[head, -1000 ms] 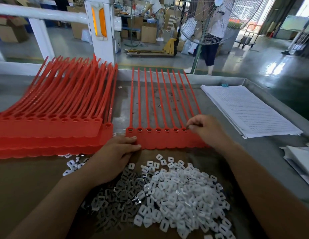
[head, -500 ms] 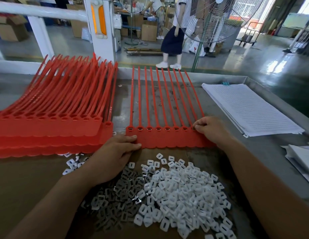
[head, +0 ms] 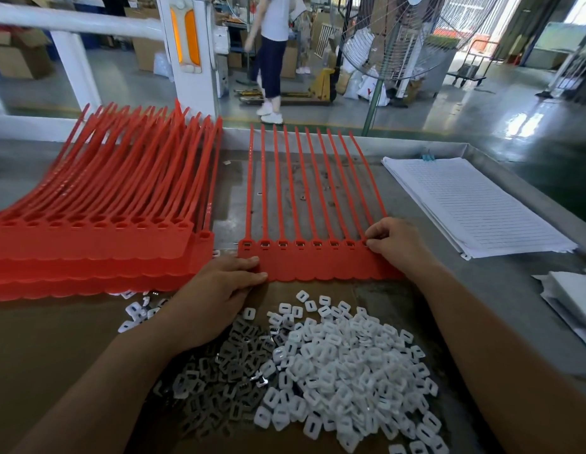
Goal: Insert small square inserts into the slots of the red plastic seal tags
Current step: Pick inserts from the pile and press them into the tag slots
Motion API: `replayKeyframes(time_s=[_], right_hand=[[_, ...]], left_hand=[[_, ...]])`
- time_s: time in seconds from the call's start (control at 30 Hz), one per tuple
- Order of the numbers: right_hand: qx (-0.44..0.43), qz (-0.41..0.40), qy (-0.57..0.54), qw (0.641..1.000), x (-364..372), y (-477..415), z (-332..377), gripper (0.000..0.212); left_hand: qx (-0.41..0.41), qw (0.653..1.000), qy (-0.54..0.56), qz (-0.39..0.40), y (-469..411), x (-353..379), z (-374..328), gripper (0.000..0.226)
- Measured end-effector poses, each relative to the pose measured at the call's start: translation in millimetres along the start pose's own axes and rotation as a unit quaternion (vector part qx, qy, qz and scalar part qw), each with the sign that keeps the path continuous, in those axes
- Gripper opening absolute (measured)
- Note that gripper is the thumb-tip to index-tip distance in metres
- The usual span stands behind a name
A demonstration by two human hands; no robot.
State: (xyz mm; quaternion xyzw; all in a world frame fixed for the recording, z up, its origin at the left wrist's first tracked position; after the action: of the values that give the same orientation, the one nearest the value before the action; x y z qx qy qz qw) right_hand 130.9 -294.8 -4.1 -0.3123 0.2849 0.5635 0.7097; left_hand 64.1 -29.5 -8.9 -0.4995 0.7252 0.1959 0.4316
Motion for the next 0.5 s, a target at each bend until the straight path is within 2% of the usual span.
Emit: replayKeyframes(time_s=[0.37, 0.5], right_hand=[[-0.01, 0.003, 0.009, 1.0, -0.7, -0.3, -2.2, 0.014], [-0.037, -0.037, -0.002, 0.999, -6.6, 11.0, 14.2, 0.012]], left_hand=[[0.004, 1.0, -0.002, -0.001, -1.6, 1.0, 0.6, 0.038], [0.008, 1.0, -0.002, -0.004, -2.1, 1.0, 0.7, 0.038]])
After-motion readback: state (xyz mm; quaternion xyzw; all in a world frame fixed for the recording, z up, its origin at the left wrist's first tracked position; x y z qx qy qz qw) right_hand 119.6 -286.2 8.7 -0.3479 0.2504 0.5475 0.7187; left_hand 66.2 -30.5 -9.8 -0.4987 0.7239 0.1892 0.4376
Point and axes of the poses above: each hand's wrist, its own y-axis away from the middle knuckle, its own x-axis out of the palm, z = x × y, the point moved 7 cm from there along -y, towards the middle knuckle, and after that the axes turned 1 degree about -x, right-handed, at the moved point
